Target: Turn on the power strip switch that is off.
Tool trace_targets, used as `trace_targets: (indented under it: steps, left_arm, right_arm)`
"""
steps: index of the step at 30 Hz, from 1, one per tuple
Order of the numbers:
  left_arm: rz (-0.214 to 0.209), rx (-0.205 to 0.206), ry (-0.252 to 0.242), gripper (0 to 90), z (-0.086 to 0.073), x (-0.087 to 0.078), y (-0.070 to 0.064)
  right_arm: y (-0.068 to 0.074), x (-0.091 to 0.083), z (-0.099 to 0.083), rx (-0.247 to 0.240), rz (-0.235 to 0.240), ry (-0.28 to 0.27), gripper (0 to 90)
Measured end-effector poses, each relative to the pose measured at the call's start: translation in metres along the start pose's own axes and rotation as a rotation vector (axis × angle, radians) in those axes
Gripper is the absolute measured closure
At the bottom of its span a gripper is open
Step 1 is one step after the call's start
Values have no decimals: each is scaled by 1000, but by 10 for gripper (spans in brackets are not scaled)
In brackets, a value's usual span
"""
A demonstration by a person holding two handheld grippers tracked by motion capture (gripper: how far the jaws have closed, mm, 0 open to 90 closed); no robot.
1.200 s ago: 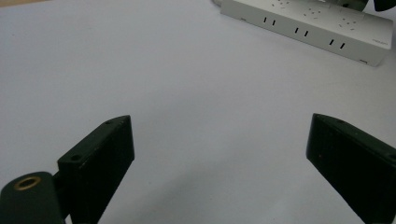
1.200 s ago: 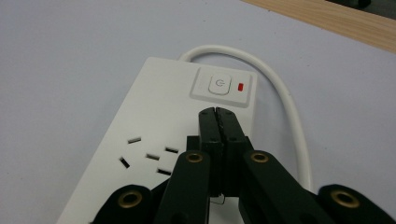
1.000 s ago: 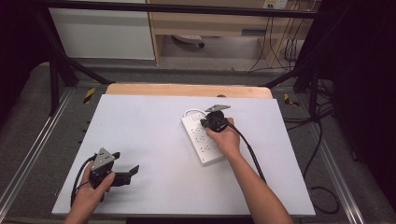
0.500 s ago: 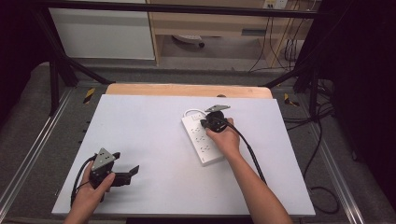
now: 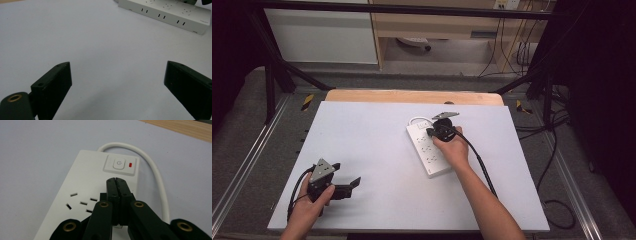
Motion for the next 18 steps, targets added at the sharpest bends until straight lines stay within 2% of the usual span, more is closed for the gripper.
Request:
trace_targets:
  steps: [18]
  left_arm:
    - [4, 6, 5, 78, 0, 0, 0]
  right_arm:
    - [4, -3, 6, 0, -5, -29, 897]
Point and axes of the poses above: each handheld gripper's, and its own axes: x roughly forward along the jaws, z roughly out of its top, y roughly to its left, the point moved 3 cm from there along x, roughly forward along the jaws, and after that the axes turned 14 degrees about -x, right-handed, at the moved point
